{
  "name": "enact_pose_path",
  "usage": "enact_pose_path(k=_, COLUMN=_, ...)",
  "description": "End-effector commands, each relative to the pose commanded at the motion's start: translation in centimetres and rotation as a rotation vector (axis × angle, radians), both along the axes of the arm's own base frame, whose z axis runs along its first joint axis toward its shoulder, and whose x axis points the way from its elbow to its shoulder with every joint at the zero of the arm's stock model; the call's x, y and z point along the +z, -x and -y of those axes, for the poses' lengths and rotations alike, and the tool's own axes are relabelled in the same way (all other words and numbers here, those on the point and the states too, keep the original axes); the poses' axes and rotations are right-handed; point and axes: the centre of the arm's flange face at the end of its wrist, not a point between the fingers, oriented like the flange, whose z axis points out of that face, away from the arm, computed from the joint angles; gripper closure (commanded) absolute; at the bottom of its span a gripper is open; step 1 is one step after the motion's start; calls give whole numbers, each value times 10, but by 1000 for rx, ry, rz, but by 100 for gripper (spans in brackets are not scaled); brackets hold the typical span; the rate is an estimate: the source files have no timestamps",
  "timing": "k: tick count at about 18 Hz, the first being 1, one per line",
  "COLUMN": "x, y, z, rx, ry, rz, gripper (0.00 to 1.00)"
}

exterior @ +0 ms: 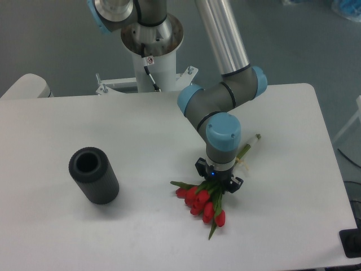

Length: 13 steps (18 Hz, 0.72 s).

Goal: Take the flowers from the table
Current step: 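Close the gripper on the red tulip bunch, then lift the gripped tulip bunch up off the table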

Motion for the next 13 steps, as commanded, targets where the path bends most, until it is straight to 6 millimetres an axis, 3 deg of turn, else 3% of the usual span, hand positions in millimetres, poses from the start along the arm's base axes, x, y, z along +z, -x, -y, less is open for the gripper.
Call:
enact_pose_path(k=7, x=4, y=4, z=-1, rx=1, ry=-6, rz=-7, gripper=72)
enact_pose_path(k=13, x=19, y=11, z=-6, rx=-7, ry=-28, rz=-31, gripper=72)
